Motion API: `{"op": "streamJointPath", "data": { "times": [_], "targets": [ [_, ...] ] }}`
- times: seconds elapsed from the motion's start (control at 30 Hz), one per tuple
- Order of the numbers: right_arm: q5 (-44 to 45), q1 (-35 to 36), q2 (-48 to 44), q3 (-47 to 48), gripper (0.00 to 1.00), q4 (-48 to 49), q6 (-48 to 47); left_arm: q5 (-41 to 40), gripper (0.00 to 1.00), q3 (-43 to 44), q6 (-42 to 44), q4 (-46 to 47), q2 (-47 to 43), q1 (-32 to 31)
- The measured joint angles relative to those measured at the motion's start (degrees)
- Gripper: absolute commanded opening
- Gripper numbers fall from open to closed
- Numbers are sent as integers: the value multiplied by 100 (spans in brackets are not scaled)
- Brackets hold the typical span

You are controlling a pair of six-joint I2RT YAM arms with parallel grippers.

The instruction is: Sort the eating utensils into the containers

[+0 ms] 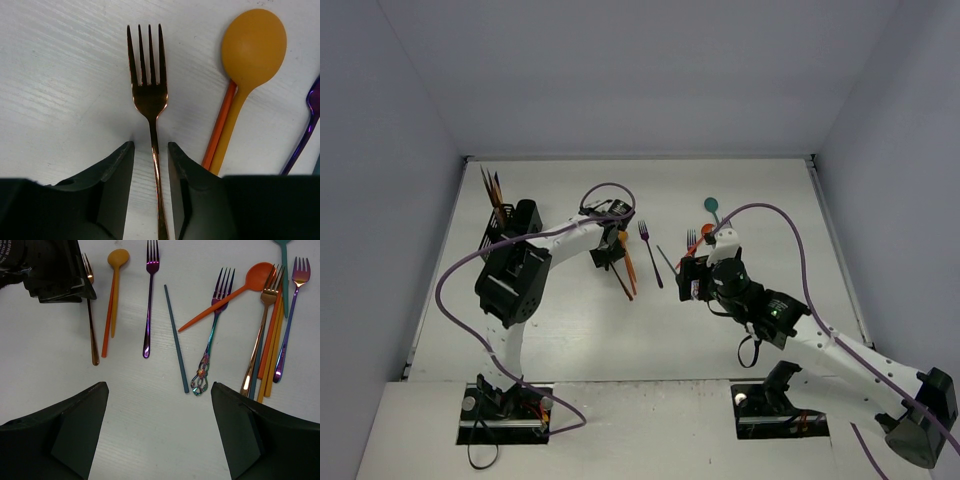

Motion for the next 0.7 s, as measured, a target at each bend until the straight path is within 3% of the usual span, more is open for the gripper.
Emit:
{"op": "streamJointPath", "data": {
  "times": [0.13,0.47,0.7],
  "targets": [
    [0,-3,-40,-16,81,0,0,-52,0,0,-32,-7,2,0],
    [0,-3,-41,-16,81,-2,4,-346,0,-227,317,-17,-340,0],
    [-4,-3,-31,-16,81,0,4,-1469,0,-509,1491,162,-2509,-17]
  ]
}}
